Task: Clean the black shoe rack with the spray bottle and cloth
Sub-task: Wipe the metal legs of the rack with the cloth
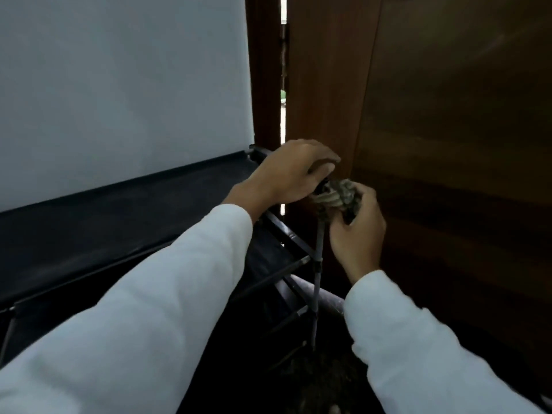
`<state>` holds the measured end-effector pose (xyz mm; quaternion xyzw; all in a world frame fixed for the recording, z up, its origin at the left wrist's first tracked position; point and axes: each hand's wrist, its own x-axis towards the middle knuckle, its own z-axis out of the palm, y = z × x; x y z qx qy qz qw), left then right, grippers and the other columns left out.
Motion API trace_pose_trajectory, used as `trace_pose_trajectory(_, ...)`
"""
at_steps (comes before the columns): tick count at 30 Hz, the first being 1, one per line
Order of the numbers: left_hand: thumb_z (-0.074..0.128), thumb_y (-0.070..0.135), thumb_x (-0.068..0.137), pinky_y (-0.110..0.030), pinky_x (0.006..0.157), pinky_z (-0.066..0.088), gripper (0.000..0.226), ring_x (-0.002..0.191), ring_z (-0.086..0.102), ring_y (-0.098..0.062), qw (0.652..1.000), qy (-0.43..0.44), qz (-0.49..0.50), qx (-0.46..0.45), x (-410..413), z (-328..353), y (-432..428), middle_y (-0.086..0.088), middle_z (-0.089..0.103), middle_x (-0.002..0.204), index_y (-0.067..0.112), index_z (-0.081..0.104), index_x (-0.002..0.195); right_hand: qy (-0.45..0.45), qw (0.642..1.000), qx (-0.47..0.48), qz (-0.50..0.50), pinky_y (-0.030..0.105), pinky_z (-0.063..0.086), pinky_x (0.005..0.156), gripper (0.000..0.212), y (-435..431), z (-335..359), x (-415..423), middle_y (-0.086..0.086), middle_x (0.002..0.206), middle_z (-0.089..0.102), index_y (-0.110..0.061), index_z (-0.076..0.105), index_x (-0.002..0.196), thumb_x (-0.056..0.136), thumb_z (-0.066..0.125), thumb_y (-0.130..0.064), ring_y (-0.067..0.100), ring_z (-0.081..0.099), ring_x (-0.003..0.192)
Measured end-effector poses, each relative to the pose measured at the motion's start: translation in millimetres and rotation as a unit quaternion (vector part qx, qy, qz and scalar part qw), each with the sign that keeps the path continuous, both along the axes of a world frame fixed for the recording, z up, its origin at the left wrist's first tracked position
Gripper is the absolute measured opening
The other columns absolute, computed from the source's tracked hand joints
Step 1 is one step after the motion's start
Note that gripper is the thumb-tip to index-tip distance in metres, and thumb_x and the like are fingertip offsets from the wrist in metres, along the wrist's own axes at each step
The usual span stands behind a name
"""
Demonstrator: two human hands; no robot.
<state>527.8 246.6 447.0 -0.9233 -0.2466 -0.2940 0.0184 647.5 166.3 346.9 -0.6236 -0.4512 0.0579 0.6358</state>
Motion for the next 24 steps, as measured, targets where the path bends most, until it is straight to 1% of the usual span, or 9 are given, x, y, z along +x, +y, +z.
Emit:
trace_pose_trajectory(3,0.045,0.02,0.104,-0.035,0.1,0.048,0.032,0.118,0.059,-0.014,0.998,0.028,0.001,-0.064,17.3,-4.4,14.1,-0.002,0.066,0.127,0.016,0.063,0.129,-0.038,0.999,0.013,-0.016,-0.007,0.029,0.089,0.05,4.4,-8.3,8.4,0.004,0.129,0.058,-0.017,0.061,0.129,0.082,0.069,-0.002,0.014,0.055,0.119)
trace_pose_trajectory(5,0.042,0.018,0.105,-0.036,0.101,0.047,0.034,0.121,0.058,-0.017,0.994,0.052,0.005,-0.094,24.7,-13.1,19.0,-0.004,0.064,0.13,0.015,0.059,0.134,-0.023,0.999,0.024,-0.026,-0.01,0.027,0.087,0.051,7.9,-13.2,7.6,0.004,0.13,0.055,-0.017,0.063,0.13,0.082,0.071,-0.002,0.014,0.054,0.117)
trace_pose_trajectory(7,0.039,0.016,0.105,-0.03,0.1,0.047,0.037,0.121,0.058,-0.017,0.99,0.041,-0.008,-0.134,28.2,-20.1,22.6,-0.008,0.063,0.13,0.015,0.053,0.139,-0.018,0.999,0.04,-0.026,-0.008,0.032,0.088,0.052,12.0,-15.3,3.5,-0.001,0.13,0.051,-0.019,0.062,0.132,0.083,0.073,-0.004,0.012,0.054,0.117)
trace_pose_trajectory(11,0.036,0.011,0.106,-0.003,0.091,0.042,0.038,0.12,0.05,-0.003,0.948,-0.102,-0.056,-0.295,24.2,-24.0,27.9,-0.009,0.059,0.134,0.013,0.05,0.141,-0.049,0.993,0.094,-0.05,0.006,0.043,0.095,0.05,19.7,-3.9,1.1,-0.001,0.132,0.048,-0.019,0.06,0.135,0.087,0.072,-0.012,0.011,0.053,0.119)
trace_pose_trajectory(13,0.034,0.011,0.106,-0.014,0.102,0.043,0.038,0.125,0.049,-0.006,0.929,-0.13,-0.067,-0.339,23.7,-23.9,31.3,-0.008,0.057,0.135,0.013,0.05,0.141,-0.088,0.991,0.085,-0.058,0.017,0.047,0.096,0.049,25.7,3.1,3.5,0.002,0.133,0.048,-0.018,0.059,0.136,0.089,0.07,-0.016,0.016,0.053,0.121)
trace_pose_trajectory(16,0.034,0.012,0.107,-0.039,0.107,0.046,0.038,0.118,0.057,-0.017,0.919,-0.139,-0.054,-0.366,25.3,-22.4,32.3,-0.006,0.063,0.117,0.016,0.051,0.14,-0.08,0.994,0.049,-0.057,0.0,0.039,0.084,0.044,29.3,4.0,7.0,0.005,0.129,0.052,-0.016,0.06,0.134,0.091,0.068,-0.021,0.015,0.056,0.112)
trace_pose_trajectory(18,0.035,0.012,0.106,-0.035,0.103,0.048,0.037,0.117,0.059,-0.014,0.919,-0.129,-0.038,-0.371,25.1,-21.7,32.0,-0.005,0.065,0.119,0.018,0.053,0.139,-0.094,0.993,0.024,-0.066,0.001,0.037,0.082,0.045,24.6,-4.9,6.5,0.006,0.128,0.052,-0.015,0.06,0.133,0.089,0.069,-0.018,0.015,0.056,0.109)
trace_pose_trajectory(22,0.036,0.013,0.106,-0.032,0.106,0.043,0.036,0.124,0.055,-0.008,0.922,-0.106,-0.02,-0.373,21.4,-21.3,31.8,0.0,0.07,0.118,0.019,0.054,0.137,-0.143,0.985,-0.087,-0.047,0.026,0.05,0.093,0.049,14.6,-27.8,6.8,0.003,0.128,0.049,-0.021,0.058,0.135,0.087,0.071,-0.017,0.02,0.056,0.112)
trace_pose_trajectory(24,0.036,0.012,0.106,-0.028,0.103,0.044,0.036,0.125,0.055,-0.007,0.923,-0.094,-0.016,-0.372,21.7,-20.8,31.0,0.001,0.07,0.119,0.018,0.055,0.136,-0.153,0.977,-0.148,-0.03,0.026,0.047,0.094,0.048,11.0,-36.7,8.1,0.001,0.129,0.049,-0.023,0.057,0.136,0.09,0.07,-0.022,0.021,0.056,0.112)
